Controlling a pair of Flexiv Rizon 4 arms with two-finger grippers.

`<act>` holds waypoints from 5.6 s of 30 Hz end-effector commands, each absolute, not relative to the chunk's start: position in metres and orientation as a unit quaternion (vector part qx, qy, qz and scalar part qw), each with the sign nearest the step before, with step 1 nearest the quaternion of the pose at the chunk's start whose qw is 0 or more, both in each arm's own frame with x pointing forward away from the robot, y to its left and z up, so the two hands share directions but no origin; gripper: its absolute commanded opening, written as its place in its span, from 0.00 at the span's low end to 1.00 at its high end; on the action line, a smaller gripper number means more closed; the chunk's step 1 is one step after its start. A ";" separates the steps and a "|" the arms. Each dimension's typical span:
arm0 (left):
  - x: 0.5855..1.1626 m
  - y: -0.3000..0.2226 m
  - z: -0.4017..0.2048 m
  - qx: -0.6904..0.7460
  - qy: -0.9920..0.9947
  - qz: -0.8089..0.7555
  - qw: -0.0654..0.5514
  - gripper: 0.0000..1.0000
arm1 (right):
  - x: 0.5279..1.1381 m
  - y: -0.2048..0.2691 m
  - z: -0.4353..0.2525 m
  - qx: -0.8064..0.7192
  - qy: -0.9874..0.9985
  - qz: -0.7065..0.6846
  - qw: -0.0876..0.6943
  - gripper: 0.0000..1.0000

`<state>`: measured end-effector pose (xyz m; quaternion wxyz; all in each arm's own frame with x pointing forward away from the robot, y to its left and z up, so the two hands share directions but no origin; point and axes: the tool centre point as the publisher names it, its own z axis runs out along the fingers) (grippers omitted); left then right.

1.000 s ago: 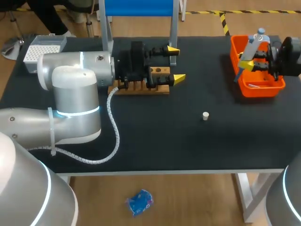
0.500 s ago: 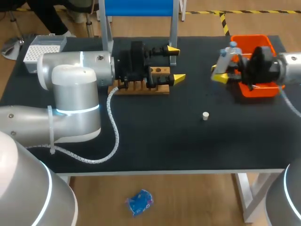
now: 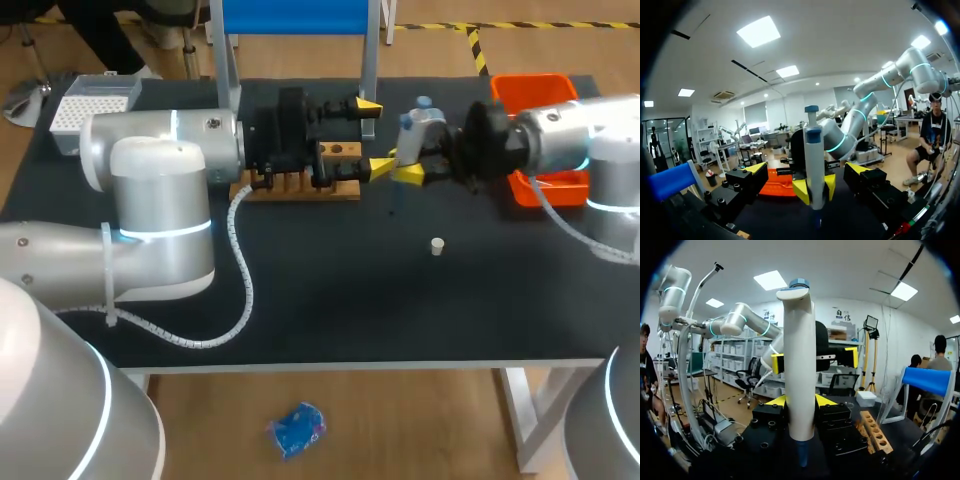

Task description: Invert the test tube, pick up the pipette, mount the tip to pipette, aspirate from beaker and dispense into the tube, eject the tip, return the pipette, and cap with the stopper.

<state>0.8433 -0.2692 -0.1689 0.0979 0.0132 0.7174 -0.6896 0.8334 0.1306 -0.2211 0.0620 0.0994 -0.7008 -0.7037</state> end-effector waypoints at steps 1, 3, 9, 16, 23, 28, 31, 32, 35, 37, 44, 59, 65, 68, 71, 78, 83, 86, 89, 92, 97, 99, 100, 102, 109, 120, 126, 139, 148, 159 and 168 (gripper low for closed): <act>0.842 -0.270 -0.169 0.011 0.717 -0.690 0.100 1.00 | 0.833 0.144 -0.214 0.082 -0.723 -0.683 0.059 0.00; 0.842 -0.270 -0.169 0.011 0.717 -0.690 0.100 1.00 | 0.832 0.146 -0.211 0.074 -0.723 -0.684 0.057 0.00; 0.842 -0.270 -0.169 0.011 0.717 -0.690 0.100 1.00 | 0.833 0.156 -0.207 0.064 -0.717 -0.693 0.044 0.00; 0.842 -0.270 -0.169 0.011 0.717 -0.690 0.100 1.00 | 0.828 0.162 -0.208 0.073 -0.707 -0.702 0.036 0.00; 0.842 -0.270 -0.169 0.011 0.717 -0.690 0.100 1.00 | 0.828 0.162 -0.216 0.068 -0.704 -0.706 0.033 0.00; 0.842 -0.270 -0.169 0.011 0.717 -0.690 0.100 1.00 | 0.829 0.163 -0.218 0.074 -0.702 -0.708 0.029 0.00; 0.842 -0.270 -0.169 0.011 0.717 -0.690 0.100 1.00 | 0.830 0.164 -0.221 0.080 -0.704 -0.705 0.025 0.00; 0.842 -0.270 -0.169 0.011 0.717 -0.690 0.100 1.00 | 0.830 0.164 -0.222 0.081 -0.704 -0.705 0.025 0.00; 0.842 -0.270 -0.169 0.011 0.717 -0.690 0.100 1.00 | 0.831 0.164 -0.222 0.088 -0.706 -0.703 0.020 0.00; 0.842 -0.270 -0.169 0.011 0.717 -0.690 0.100 1.00 | 0.831 0.165 -0.223 0.093 -0.707 -0.701 0.016 0.00; 0.842 -0.270 -0.169 0.011 0.717 -0.690 0.100 1.00 | 0.834 0.164 -0.221 0.100 -0.707 -0.700 0.005 0.00; 0.842 -0.270 -0.169 0.011 0.717 -0.690 0.100 1.00 | 0.840 0.158 -0.215 0.102 -0.705 -0.702 -0.003 0.00; 0.842 -0.270 -0.169 0.011 0.717 -0.690 0.100 1.00 | 0.841 0.156 -0.214 0.102 -0.704 -0.702 -0.002 0.00; 0.842 -0.270 -0.169 0.011 0.717 -0.690 0.100 0.80 | 0.841 0.156 -0.214 0.102 -0.704 -0.703 -0.001 0.00; 0.842 -0.270 -0.169 0.011 0.717 -0.690 0.100 0.67 | 0.840 0.157 -0.215 0.102 -0.704 -0.703 0.000 0.00; 0.842 -0.270 -0.169 0.011 0.717 -0.690 0.100 0.84 | 0.840 0.160 -0.215 0.104 -0.704 -0.702 0.002 0.00; 0.842 -0.270 -0.169 0.011 0.717 -0.690 0.100 0.98 | 0.840 0.161 -0.215 0.106 -0.705 -0.701 0.003 0.00; 0.842 -0.270 -0.169 0.011 0.717 -0.690 0.100 0.56 | 0.840 0.162 -0.215 0.106 -0.705 -0.701 0.003 0.00; 0.842 -0.270 -0.169 0.011 0.717 -0.690 0.100 0.00 | 0.840 0.162 -0.215 0.106 -0.705 -0.701 0.002 0.00; 0.842 -0.270 -0.169 0.011 0.717 -0.690 0.100 0.00 | 0.841 0.162 -0.214 0.107 -0.705 -0.701 0.002 0.00; 0.842 -0.270 -0.169 0.011 0.717 -0.690 0.100 0.00 | 0.842 0.162 -0.214 0.107 -0.706 -0.700 0.001 0.00; 0.842 -0.270 -0.169 0.011 0.717 -0.690 0.100 0.00 | 0.842 0.162 -0.214 0.107 -0.706 -0.700 0.001 0.00; 0.842 -0.270 -0.169 0.011 0.717 -0.690 0.100 0.00 | 0.842 0.162 -0.214 0.107 -0.706 -0.700 0.001 0.00; 0.842 -0.270 -0.169 0.011 0.717 -0.690 0.100 0.00 | 0.843 0.161 -0.214 0.106 -0.706 -0.700 0.001 0.00; 0.842 -0.270 -0.169 0.011 0.717 -0.690 0.100 0.00 | 0.844 0.160 -0.214 0.101 -0.709 -0.697 -0.006 1.00; 0.842 -0.270 -0.169 0.011 0.717 -0.690 0.100 0.00 | 0.845 0.150 -0.210 0.101 -0.710 -0.697 -0.014 1.00; 0.842 -0.270 -0.169 0.011 0.717 -0.690 0.100 0.00 | 0.847 0.142 -0.209 0.105 -0.712 -0.694 -0.020 1.00; 0.842 -0.270 -0.169 0.011 0.717 -0.690 0.100 0.00 | 0.847 0.142 -0.209 0.105 -0.712 -0.694 -0.020 1.00; 0.842 -0.270 -0.169 0.011 0.717 -0.690 0.100 0.00 | 0.852 0.111 -0.215 0.076 -0.717 -0.691 -0.049 1.00; 0.842 -0.270 -0.169 0.011 0.717 -0.690 0.100 0.00 | 0.836 0.062 -0.226 0.041 -0.720 -0.689 -0.074 1.00; 0.842 -0.270 -0.169 0.011 0.717 -0.690 0.100 0.00 | 0.821 0.056 -0.239 0.041 -0.732 -0.680 -0.035 1.00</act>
